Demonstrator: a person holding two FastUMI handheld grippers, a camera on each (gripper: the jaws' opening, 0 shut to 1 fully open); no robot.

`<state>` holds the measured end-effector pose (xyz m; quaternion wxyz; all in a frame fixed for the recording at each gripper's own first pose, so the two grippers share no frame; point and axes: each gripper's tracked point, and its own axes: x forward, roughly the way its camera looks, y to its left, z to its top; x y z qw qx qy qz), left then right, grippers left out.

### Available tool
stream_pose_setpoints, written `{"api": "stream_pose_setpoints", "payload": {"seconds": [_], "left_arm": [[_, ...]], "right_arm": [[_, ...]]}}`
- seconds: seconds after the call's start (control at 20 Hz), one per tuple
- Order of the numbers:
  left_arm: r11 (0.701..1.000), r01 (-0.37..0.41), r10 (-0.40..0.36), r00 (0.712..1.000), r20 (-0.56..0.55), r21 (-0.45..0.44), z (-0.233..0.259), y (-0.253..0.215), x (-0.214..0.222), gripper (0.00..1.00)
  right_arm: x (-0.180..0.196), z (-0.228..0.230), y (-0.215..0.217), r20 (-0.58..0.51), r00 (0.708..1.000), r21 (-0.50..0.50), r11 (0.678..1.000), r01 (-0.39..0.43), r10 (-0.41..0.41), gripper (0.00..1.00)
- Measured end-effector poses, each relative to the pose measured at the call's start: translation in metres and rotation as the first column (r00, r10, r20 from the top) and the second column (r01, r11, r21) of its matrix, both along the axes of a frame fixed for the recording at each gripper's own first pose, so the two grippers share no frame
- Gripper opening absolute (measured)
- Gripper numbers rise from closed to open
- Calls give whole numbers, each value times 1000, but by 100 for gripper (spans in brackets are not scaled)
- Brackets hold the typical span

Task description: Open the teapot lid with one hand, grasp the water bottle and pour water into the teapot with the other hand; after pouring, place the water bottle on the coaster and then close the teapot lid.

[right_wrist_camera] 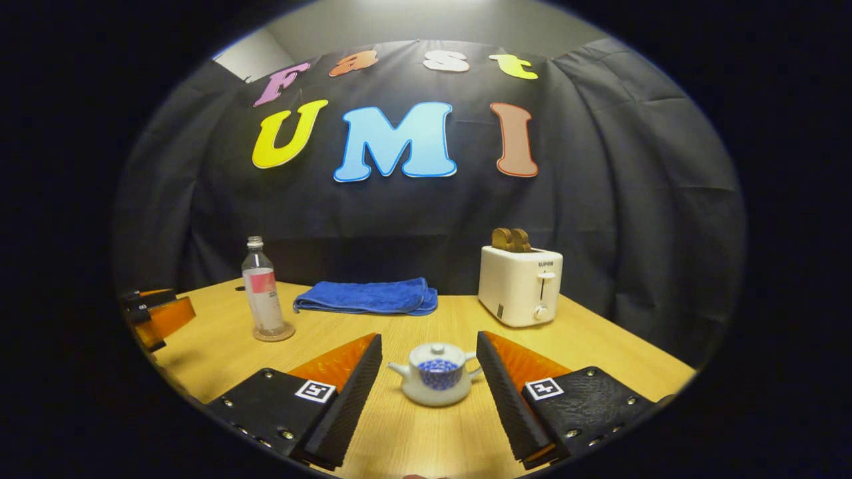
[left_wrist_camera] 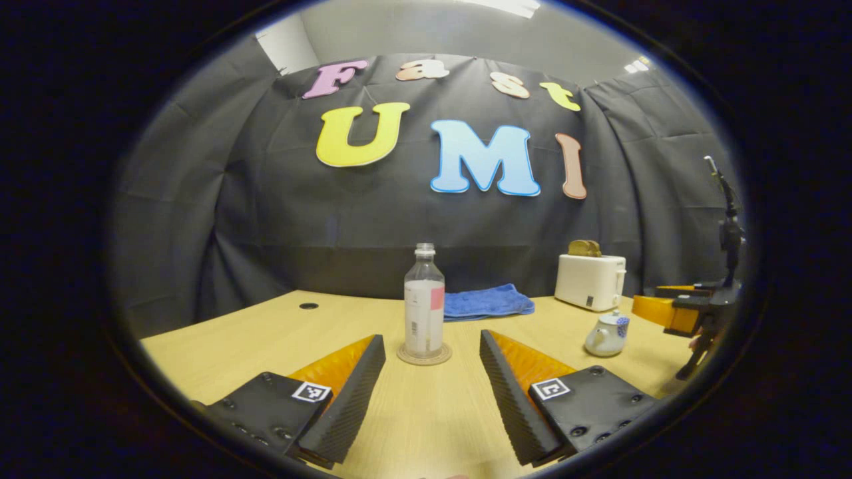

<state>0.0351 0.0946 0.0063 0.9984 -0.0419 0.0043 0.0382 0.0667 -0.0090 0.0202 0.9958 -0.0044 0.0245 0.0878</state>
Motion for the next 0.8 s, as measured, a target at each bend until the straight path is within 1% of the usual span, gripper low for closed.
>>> {"api": "stream_pose_setpoints", "payload": {"seconds": [0.1,0.2,0.3,0.4,0.5,0.6,0.65,0.7,0.8], "left_arm": [[999,12,-12,1000,-10,-38,-5,-18,-13,99],[997,31,-32,999,-8,-74,-7,-37,-26,99],[995,27,-27,1000,-7,-93,-11,-49,-34,99],[998,6,-4,999,34,-56,-7,-58,-41,99],[1000,2,-2,1000,14,-3,-3,-67,-50,99],[995,-40,39,999,9,91,-8,-69,-47,99],[995,-44,43,999,10,87,-4,-74,-53,99],[995,-46,45,999,18,85,-1,-81,-54,99],[994,-73,72,997,13,83,-4,-74,-53,100]], "right_arm": [[-27,-6,0,8,1000,6,1000,23,-23,90],[-48,-12,6,18,999,6,1000,26,-26,91],[-63,-22,15,13,1000,21,1000,20,-20,91],[-72,-17,17,50,998,-16,999,35,-34,92],[-80,-19,30,49,999,17,1000,11,-12,92],[-83,-19,36,53,999,-6,1000,4,-4,92],[-83,-18,39,55,998,-1,1000,1,-1,92],[-82,-18,37,55,998,-2,1000,20,-19,91],[-76,-22,31,56,997,0,998,59,-59,92]]}}
